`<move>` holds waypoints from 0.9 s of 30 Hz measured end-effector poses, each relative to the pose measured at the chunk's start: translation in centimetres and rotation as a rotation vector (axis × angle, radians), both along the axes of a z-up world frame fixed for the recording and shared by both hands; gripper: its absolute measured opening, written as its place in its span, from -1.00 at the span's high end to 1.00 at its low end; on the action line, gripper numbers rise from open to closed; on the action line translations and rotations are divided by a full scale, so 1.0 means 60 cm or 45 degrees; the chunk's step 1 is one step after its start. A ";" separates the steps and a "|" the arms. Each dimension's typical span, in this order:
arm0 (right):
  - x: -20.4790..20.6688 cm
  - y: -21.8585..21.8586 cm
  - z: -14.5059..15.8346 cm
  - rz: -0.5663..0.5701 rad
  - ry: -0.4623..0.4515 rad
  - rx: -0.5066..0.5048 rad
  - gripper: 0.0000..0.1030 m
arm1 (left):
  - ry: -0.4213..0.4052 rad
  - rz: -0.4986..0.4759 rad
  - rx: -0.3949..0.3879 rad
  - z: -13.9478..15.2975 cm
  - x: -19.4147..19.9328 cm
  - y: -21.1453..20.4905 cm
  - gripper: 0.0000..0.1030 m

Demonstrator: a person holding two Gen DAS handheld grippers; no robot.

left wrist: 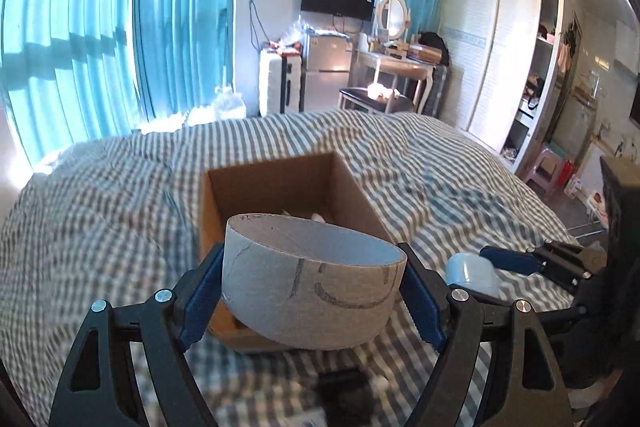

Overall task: Organize objects
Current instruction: 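Carry the tape roll over the box with the left tool while the right tool carries the earbud case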

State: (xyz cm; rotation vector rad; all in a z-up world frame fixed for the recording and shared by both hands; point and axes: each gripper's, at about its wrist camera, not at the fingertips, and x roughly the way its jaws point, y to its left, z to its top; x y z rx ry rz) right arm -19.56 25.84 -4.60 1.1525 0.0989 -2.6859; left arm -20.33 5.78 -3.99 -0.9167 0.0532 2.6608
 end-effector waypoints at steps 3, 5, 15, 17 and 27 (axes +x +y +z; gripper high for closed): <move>-0.033 -0.009 0.021 -0.001 0.020 -0.006 -0.13 | 0.019 0.013 -0.030 0.006 -0.031 -0.006 -0.61; -0.061 -0.015 0.029 -0.003 0.023 -0.009 -0.13 | 0.011 0.018 -0.025 0.001 -0.057 -0.008 -0.61; -0.198 -0.045 0.015 -0.006 -0.018 -0.031 -0.13 | -0.077 0.007 0.032 -0.057 -0.148 -0.019 -0.61; -0.220 -0.051 0.006 -0.005 -0.028 -0.026 -0.13 | -0.095 0.002 0.045 -0.069 -0.159 -0.020 -0.61; -0.294 -0.068 -0.041 0.001 -0.088 -0.033 -0.14 | -0.160 -0.034 0.022 -0.116 -0.176 -0.015 -0.61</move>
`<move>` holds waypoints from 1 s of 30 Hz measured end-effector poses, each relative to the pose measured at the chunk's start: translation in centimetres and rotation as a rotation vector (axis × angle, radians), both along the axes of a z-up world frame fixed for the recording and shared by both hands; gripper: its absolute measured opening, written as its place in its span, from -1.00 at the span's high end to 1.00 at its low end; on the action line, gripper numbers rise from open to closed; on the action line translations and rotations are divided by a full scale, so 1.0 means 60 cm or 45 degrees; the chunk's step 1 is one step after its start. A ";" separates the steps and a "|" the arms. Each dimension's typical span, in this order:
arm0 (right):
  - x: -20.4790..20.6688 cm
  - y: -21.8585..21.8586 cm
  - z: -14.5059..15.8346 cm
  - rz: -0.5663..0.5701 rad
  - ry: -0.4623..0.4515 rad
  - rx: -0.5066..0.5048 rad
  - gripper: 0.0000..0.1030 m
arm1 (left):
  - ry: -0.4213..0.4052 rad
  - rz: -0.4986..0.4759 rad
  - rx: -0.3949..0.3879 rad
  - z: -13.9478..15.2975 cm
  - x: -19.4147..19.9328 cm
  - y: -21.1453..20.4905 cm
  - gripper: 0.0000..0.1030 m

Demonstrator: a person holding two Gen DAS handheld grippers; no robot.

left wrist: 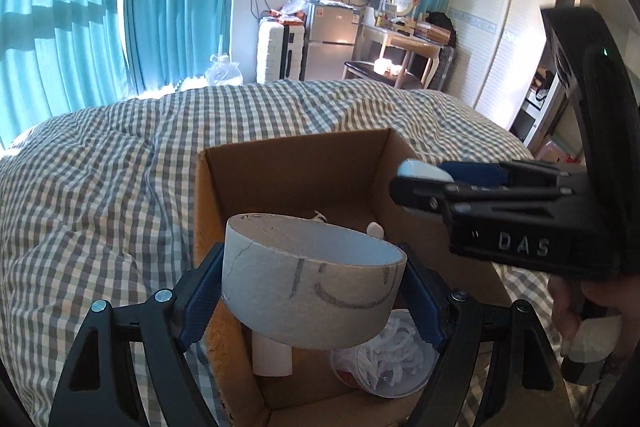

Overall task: Organize objects
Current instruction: 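Carry the tape roll over the box with the left tool while the right tool carries the earbud case, then release the tape roll into the box with the left tool while the right tool drops the earbud case in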

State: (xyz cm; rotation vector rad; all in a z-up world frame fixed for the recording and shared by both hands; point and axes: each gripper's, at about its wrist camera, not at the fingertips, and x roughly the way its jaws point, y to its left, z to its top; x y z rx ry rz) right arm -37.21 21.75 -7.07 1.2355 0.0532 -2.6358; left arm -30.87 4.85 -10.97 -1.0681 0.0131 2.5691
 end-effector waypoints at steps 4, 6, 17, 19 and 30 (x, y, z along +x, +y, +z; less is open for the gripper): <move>-0.014 -0.007 0.002 0.019 0.001 -0.014 -0.14 | -0.030 -0.009 -0.031 -0.017 -0.003 0.011 -0.61; -0.019 -0.012 0.003 0.036 -0.003 -0.024 -0.14 | -0.042 -0.010 -0.034 -0.023 -0.003 0.012 -0.61; -0.018 -0.024 -0.016 0.063 -0.040 -0.046 -0.14 | -0.065 -0.007 -0.051 -0.044 0.002 0.017 -0.63; -0.014 -0.024 -0.018 0.060 -0.047 -0.045 -0.14 | -0.075 -0.009 -0.043 -0.041 0.005 0.016 -0.65; 0.067 0.039 0.068 -0.015 0.081 -0.139 -0.39 | -0.009 -0.023 -0.105 0.015 0.071 0.040 -0.89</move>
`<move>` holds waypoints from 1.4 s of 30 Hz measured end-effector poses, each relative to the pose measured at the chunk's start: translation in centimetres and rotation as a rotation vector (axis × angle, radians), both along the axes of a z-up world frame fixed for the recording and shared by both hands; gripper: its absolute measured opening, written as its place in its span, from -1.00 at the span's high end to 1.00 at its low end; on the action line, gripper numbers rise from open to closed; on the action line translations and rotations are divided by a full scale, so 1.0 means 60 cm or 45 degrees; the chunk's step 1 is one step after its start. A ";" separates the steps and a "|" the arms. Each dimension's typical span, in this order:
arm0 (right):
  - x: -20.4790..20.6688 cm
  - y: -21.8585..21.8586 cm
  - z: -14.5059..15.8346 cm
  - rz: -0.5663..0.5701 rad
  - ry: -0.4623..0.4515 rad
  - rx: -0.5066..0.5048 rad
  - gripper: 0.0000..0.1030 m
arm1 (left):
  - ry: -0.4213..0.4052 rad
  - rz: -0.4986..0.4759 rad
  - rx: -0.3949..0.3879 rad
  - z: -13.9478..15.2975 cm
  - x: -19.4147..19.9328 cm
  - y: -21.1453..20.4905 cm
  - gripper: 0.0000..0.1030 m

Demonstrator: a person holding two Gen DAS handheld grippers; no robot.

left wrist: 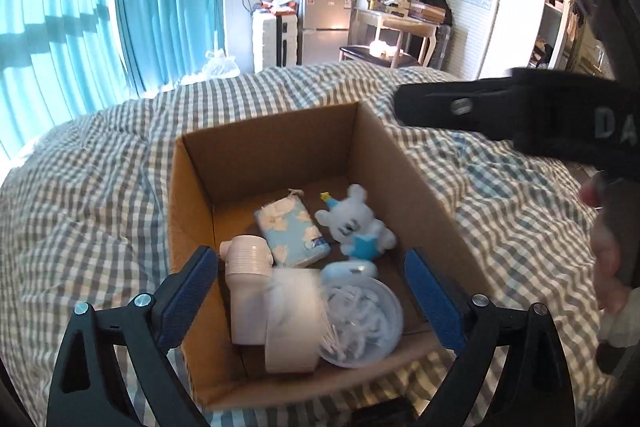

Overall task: Organize objects
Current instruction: 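Release the tape roll into the box with the left tool while the right tool drops the earbud case in, then withdraw both tools from the box toward the black cup and toothpaste tube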

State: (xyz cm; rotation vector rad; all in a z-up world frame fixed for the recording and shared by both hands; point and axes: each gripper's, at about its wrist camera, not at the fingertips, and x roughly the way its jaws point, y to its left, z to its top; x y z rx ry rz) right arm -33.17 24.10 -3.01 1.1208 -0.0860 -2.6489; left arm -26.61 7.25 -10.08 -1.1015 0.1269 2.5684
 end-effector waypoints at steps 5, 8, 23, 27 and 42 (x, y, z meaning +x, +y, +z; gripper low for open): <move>0.070 0.052 0.059 -0.065 0.067 -0.016 -0.43 | 0.060 0.036 0.000 0.049 0.045 0.000 -0.91; 0.114 0.072 0.087 -0.077 0.108 -0.010 -0.45 | 0.089 0.065 -0.002 0.076 0.072 -0.006 -0.92; 0.302 0.045 0.111 -0.005 0.183 0.073 -0.45 | 0.192 0.207 -0.099 0.131 0.210 -0.048 -0.92; 0.337 0.029 0.085 0.023 0.161 0.096 -0.45 | 0.184 0.235 -0.122 0.108 0.238 -0.060 -0.92; 0.336 -0.087 -0.122 0.159 -0.096 0.216 -0.45 | 0.004 0.366 -0.183 -0.040 0.248 -0.138 -0.92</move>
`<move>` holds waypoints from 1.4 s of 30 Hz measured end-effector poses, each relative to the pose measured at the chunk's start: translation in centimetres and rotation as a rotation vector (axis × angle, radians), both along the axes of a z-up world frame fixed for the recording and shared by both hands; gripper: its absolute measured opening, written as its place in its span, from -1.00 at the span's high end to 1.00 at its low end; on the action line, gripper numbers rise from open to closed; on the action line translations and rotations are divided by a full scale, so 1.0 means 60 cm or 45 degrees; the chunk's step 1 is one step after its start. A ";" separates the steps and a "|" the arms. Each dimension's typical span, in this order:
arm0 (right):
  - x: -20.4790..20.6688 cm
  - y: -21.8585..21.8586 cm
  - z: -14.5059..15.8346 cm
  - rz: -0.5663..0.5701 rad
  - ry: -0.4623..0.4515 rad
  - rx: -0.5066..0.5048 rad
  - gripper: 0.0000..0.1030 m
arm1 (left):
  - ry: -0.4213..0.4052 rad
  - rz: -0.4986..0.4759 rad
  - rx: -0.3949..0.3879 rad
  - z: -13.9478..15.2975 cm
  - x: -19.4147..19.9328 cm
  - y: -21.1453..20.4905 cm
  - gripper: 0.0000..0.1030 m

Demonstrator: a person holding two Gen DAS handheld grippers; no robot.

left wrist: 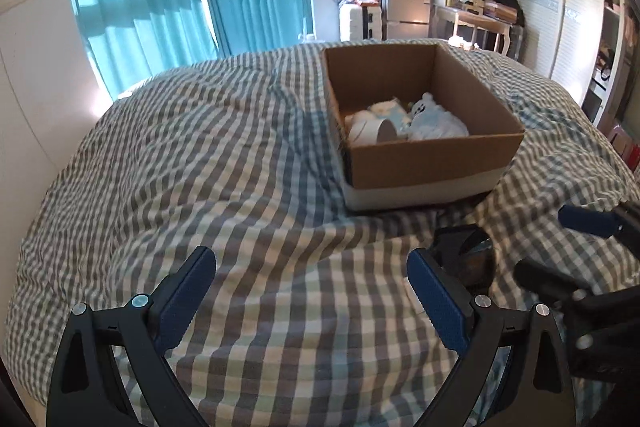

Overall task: Organize objects
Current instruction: 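Withdraw both tools from the box toward the black cup and toothpaste tube, then grasp the black cup with the right tool while the left tool grasps the toothpaste tube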

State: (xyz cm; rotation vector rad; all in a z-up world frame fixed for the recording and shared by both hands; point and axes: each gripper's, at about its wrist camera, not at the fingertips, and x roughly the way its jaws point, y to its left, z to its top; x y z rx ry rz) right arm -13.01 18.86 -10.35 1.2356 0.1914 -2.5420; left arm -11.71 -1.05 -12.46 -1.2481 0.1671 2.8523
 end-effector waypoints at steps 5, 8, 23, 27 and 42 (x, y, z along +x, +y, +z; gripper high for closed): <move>-0.030 -0.024 -0.057 -0.036 -0.073 0.017 -0.45 | -0.043 0.027 0.063 -0.018 -0.006 -0.024 -0.92; -0.043 -0.032 -0.069 -0.050 -0.100 0.001 -0.45 | -0.034 0.041 0.085 -0.018 -0.004 -0.035 -0.92; -0.078 -0.070 -0.110 -0.053 -0.174 0.069 0.22 | -0.075 0.022 0.093 -0.033 -0.009 -0.036 -0.92; -0.062 -0.062 -0.083 -0.018 -0.126 -0.016 0.68 | -0.077 0.020 0.084 -0.034 -0.009 -0.034 -0.92; -0.028 -0.019 0.054 -0.011 0.095 -0.074 0.81 | -0.079 -0.057 0.023 -0.032 -0.005 0.008 -0.92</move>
